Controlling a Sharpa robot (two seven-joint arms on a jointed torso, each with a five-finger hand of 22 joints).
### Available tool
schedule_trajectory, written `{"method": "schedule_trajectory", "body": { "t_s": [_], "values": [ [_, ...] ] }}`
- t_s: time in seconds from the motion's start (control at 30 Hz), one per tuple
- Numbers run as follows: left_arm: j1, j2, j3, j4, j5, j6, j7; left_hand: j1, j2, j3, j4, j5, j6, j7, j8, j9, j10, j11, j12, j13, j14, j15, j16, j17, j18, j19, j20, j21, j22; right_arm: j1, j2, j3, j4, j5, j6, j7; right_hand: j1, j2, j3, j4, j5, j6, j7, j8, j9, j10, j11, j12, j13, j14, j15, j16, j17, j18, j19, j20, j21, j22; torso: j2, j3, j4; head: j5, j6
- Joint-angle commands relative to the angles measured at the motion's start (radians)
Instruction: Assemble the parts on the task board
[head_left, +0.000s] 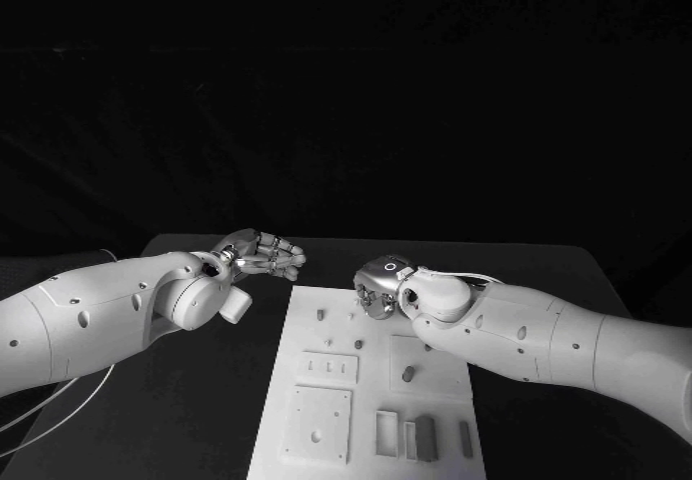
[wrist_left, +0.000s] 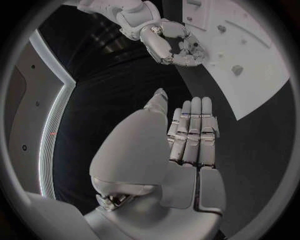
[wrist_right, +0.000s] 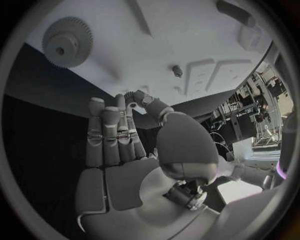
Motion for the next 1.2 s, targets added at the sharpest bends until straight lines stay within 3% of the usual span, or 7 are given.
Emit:
{"method": "schedule_trajectory", "body": {
  "t_s": [0.03, 0.63, 0.8, 1.03, 1.2],
  "values": [
    [0.002, 0.004, 0.001, 0.000, -0.002, 0.002, 0.010, -0.008, 0.000, 0.005, -0.001, 0.001, -0.004, 0.026, -0.005, -0.001, -0.002, 0.005, -0.005, -0.001, 0.010, 0.000, -0.006, 0.002, 0.010, 0.005, 0.000, -0.006, 0.001, -0.001, 0.011, 0.000, -0.006, -0.044, -0.035, -0.021, 0.005, 0.006, 0.008, 0.004, 0.021, 0.008, -0.002, 0.003, 0.003, 0.007, -0.001, 0.004, 0.001, 0.005, -0.003, 0.006, -0.002, 0.030, 0.005, -0.008, 0.008, 0.024, 0.001, 0.0001, -0.0002, 0.002, 0.002],
    [0.002, 0.012, 0.002, -0.005, -0.002, 0.002, 0.011, -0.008, 0.000, 0.006, -0.001, 0.001, -0.005, 0.027, -0.005, -0.002, -0.003, 0.006, -0.006, -0.001, 0.010, 0.000, -0.007, 0.004, 0.010, 0.005, 0.000, -0.007, 0.002, -0.006, 0.060, 0.000, -0.066, -0.041, -0.019, -0.011, 0.003, 0.003, 0.010, 0.003, 0.025, 0.006, -0.001, 0.002, 0.004, 0.005, -0.002, 0.003, 0.000, 0.004, -0.002, 0.007, -0.005, 0.030, 0.004, -0.009, 0.010, 0.023, 0.001, 0.0000, -0.0005, 0.001, 0.007],
    [0.004, 0.019, 0.003, -0.014, -0.002, 0.000, 0.010, -0.008, 0.000, 0.006, -0.001, 0.001, -0.005, 0.027, -0.005, -0.002, -0.003, 0.006, -0.007, -0.001, 0.011, 0.000, -0.008, 0.004, 0.010, 0.005, 0.000, -0.007, 0.002, -0.008, 0.073, 0.000, -0.092, -0.035, -0.015, -0.008, 0.000, 0.003, 0.010, 0.004, 0.025, 0.004, 0.000, 0.000, 0.004, 0.004, -0.001, 0.002, -0.001, 0.002, -0.001, 0.007, -0.007, 0.030, 0.002, -0.009, 0.010, 0.023, 0.001, -0.0013, 0.0007, 0.007, 0.007],
    [0.012, 0.021, 0.004, -0.014, -0.002, 0.002, 0.009, -0.009, 0.000, 0.006, -0.001, 0.001, -0.006, 0.027, -0.006, -0.003, -0.004, 0.006, -0.008, -0.001, 0.011, 0.000, -0.008, 0.006, 0.010, 0.005, 0.000, -0.008, 0.002, -0.013, 0.085, 0.000, -0.115, -0.025, -0.015, -0.001, -0.005, 0.002, 0.010, 0.005, 0.020, 0.001, 0.001, -0.002, 0.004, 0.001, 0.000, -0.001, -0.002, 0.001, 0.000, 0.008, -0.009, 0.030, 0.001, -0.008, 0.012, 0.023, 0.002, -0.0016, -0.0034, 0.017, 0.007],
    [0.014, 0.022, 0.004, -0.015, -0.002, 0.002, 0.009, -0.009, 0.000, 0.006, -0.001, 0.001, -0.007, 0.027, -0.006, -0.003, -0.004, 0.007, -0.008, -0.001, 0.011, 0.000, -0.009, 0.006, 0.010, 0.005, 0.000, -0.008, 0.003, -0.016, 0.086, 0.000, -0.120, -0.020, -0.009, 0.004, -0.005, 0.001, 0.010, 0.005, 0.017, 0.000, 0.001, -0.003, 0.004, 0.000, 0.001, -0.001, -0.003, 0.002, 0.000, 0.010, -0.010, 0.030, 0.001, -0.009, 0.014, 0.023, 0.002, -0.0011, 0.0006, 0.013, 0.004]
  ]
}}
